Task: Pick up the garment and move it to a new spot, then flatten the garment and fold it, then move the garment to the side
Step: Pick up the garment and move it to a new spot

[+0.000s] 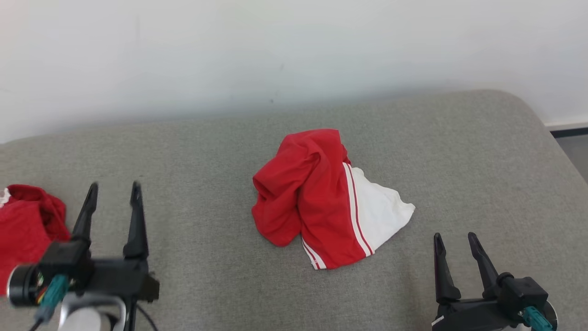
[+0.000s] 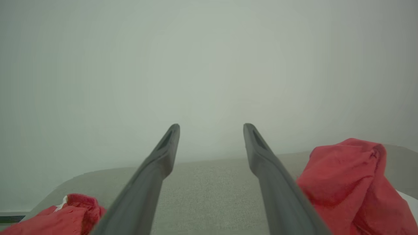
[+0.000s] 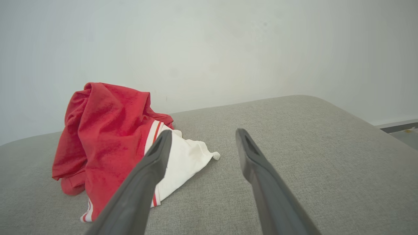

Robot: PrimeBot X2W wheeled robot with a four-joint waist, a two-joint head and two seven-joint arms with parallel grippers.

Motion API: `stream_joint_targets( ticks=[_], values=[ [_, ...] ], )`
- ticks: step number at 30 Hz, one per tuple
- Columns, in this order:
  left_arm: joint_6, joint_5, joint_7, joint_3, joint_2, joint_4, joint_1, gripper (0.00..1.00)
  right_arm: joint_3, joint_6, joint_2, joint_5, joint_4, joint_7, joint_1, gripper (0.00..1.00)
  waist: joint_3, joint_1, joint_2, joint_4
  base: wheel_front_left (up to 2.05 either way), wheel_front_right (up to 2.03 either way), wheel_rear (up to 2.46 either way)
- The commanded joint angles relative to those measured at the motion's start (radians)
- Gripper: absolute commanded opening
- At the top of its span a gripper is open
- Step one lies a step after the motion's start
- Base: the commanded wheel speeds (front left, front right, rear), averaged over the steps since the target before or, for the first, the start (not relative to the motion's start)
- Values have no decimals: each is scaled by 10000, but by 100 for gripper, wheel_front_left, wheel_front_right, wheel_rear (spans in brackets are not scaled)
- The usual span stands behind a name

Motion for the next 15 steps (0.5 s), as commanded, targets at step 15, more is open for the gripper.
stream_joint_targets(
  ticks=[15],
  values=[
    [-83, 842, -32, 1144, -656, -945, 2344, 100, 34, -22, 28, -138, 84, -6, 278, 100, -450, 1, 0, 681, 0, 0, 0]
  ],
)
